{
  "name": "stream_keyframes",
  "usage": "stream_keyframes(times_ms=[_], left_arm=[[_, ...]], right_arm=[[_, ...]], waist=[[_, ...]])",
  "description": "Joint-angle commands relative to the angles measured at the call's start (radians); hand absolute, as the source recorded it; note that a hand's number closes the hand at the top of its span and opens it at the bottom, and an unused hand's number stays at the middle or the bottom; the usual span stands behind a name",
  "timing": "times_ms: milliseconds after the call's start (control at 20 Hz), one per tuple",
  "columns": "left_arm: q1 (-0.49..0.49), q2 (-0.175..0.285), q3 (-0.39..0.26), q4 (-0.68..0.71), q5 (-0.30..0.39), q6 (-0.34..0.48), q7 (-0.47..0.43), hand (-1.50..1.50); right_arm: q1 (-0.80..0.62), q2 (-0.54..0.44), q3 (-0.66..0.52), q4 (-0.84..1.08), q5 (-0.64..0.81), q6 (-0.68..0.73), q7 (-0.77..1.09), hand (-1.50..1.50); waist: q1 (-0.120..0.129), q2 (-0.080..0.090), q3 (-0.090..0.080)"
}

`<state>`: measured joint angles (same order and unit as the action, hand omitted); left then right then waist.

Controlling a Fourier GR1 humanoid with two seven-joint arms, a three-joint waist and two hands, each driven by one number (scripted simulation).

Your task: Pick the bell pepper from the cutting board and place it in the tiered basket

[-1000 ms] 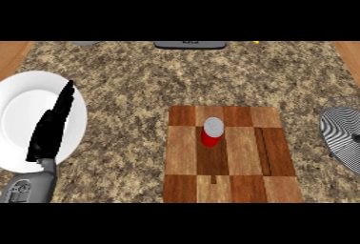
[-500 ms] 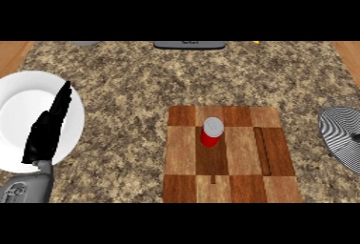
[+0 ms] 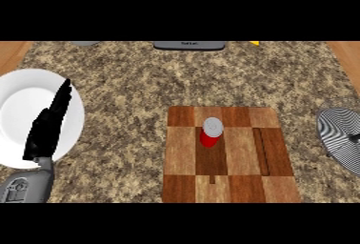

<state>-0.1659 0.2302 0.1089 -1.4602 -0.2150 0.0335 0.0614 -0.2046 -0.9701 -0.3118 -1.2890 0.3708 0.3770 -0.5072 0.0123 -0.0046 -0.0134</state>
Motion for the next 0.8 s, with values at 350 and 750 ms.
stream_keyframes(times_ms=[350, 750], left_arm=[[-0.008, 0.028, 0.032, -0.011, 0.034, -0.038, 0.023, 0.00], [-0.011, 0.036, 0.039, 0.009, 0.028, -0.049, 0.022, 0.00]], right_arm=[[-0.116, 0.086, -0.074, 0.224, -0.121, 0.063, -0.011, -1.50], [-0.199, -0.033, -0.215, 0.402, -0.211, 0.141, -0.010, -1.50]], waist=[[0.004, 0.008, 0.014], [-0.003, 0.007, 0.014]])
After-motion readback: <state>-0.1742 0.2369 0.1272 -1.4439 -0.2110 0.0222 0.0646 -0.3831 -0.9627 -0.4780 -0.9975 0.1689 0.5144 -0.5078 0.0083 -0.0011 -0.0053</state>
